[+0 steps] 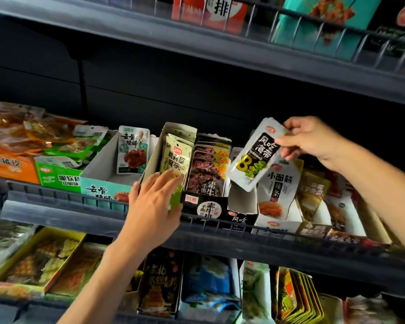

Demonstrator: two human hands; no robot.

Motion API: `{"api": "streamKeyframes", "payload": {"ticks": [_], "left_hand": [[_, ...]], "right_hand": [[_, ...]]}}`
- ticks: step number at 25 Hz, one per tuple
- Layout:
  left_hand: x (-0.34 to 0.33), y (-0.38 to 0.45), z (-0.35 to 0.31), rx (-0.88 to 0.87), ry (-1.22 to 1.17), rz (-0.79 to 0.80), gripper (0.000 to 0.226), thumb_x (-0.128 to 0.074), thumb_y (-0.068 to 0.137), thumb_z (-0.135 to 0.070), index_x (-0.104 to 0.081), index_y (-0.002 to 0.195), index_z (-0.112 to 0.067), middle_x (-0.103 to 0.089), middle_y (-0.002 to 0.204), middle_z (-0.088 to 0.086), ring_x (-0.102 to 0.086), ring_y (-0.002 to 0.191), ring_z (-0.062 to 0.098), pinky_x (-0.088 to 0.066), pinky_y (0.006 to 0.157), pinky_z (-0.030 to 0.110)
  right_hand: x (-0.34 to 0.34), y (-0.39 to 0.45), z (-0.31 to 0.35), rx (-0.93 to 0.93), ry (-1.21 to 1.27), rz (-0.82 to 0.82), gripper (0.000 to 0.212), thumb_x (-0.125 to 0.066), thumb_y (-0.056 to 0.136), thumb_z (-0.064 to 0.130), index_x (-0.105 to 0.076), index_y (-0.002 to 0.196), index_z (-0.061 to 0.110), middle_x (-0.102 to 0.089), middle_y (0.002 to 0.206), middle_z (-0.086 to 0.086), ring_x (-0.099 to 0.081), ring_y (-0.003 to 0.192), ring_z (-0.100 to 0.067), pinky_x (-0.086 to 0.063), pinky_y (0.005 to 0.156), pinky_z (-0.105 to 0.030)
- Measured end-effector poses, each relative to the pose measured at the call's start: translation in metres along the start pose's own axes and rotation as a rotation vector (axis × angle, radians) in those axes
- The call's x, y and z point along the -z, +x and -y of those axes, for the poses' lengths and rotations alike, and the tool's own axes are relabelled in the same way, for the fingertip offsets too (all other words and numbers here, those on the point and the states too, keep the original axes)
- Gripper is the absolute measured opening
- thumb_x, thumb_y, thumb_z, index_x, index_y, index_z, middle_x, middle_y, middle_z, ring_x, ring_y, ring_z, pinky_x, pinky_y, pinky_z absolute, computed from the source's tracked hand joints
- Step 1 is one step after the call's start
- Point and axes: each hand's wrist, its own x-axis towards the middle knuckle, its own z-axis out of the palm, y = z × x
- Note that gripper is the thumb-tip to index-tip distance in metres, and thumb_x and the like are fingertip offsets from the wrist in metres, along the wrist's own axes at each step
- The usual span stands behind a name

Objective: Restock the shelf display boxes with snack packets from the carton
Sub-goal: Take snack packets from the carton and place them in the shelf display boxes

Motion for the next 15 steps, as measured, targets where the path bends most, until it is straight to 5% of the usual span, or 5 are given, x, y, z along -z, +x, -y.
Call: {"api": "streamKeyframes", "payload": {"ticks": [3, 8, 15], "left_hand": [[-0.005, -0.003, 0.010, 0.017, 0.066, 0.094, 0.057, -0.063, 0.090, -0.037, -0.046, 0.144, -0.031, -0.047, 0.148, -0.014, -0.038, 0.141, 0.013, -0.002, 0.122, 0.054], [-0.007, -0.006, 0.012, -0.007, 0.100, 0.068, 0.060, -0.068, 0.087, -0.037, -0.050, 0.143, -0.027, -0.060, 0.137, -0.011, -0.048, 0.134, 0.017, -0.003, 0.121, 0.054], [-0.011, -0.006, 0.017, -0.015, 0.104, 0.038, 0.057, -0.072, 0.083, -0.033, -0.056, 0.137, -0.027, -0.068, 0.124, -0.009, -0.056, 0.124, 0.021, -0.010, 0.119, 0.054]], "right_hand": [[-0.011, 0.017, -0.011, 0.017, -0.194, -0.005, 0.017, -0.060, 0.093, -0.004, -0.054, 0.105, 0.007, -0.063, 0.080, -0.013, -0.064, 0.049, -0.009, -0.053, 0.044, -0.019], [-0.035, 0.045, -0.014, 0.147, -0.559, -0.190, 0.010, -0.062, 0.094, 0.006, -0.059, 0.104, 0.007, -0.066, 0.099, -0.016, -0.068, 0.081, -0.031, -0.058, 0.078, -0.050], [-0.032, 0.062, -0.015, 0.212, -0.603, -0.252, 0.018, -0.062, 0.094, 0.006, -0.061, 0.111, 0.005, -0.063, 0.111, -0.018, -0.065, 0.097, -0.035, -0.054, 0.086, -0.043]]}}
